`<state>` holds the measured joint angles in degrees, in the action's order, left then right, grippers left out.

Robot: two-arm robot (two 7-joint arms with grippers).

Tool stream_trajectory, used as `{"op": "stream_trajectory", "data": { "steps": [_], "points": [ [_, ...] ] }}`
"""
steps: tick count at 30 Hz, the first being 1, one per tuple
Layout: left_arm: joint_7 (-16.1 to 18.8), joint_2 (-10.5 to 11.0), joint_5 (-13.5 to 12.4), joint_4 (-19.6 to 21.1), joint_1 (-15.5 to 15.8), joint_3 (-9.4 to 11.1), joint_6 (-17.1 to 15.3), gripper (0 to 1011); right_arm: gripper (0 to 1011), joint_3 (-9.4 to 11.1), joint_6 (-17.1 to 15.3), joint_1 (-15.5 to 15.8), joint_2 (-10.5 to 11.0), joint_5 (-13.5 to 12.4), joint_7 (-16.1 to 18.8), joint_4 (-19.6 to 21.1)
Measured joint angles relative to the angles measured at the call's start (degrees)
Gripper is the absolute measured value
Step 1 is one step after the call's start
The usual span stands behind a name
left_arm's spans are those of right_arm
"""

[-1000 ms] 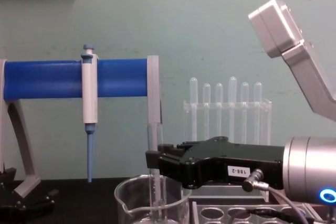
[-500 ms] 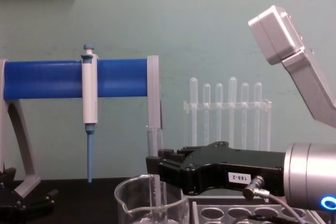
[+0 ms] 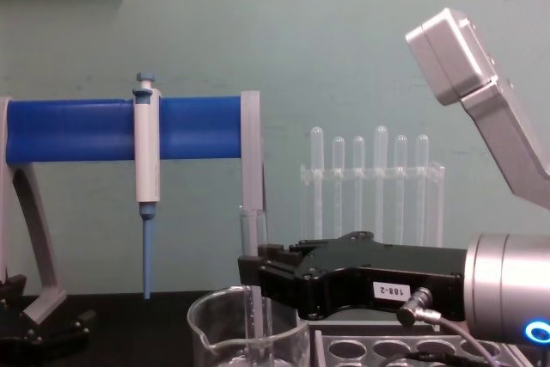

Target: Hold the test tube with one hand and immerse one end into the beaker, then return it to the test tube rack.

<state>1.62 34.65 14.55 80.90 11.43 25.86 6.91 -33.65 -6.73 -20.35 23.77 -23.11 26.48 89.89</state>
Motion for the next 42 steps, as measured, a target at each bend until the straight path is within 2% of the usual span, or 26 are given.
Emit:
{"op": "stream_trajectory", "data": {
  "steps": [42],
  "points": [
    [0.00,0.00,0.00,0.00,0.00,0.00,0.00,1000,224,-0.07,-0.03,-0.08,0.06,-0.10,-0.04,0.01]
  ]
}}
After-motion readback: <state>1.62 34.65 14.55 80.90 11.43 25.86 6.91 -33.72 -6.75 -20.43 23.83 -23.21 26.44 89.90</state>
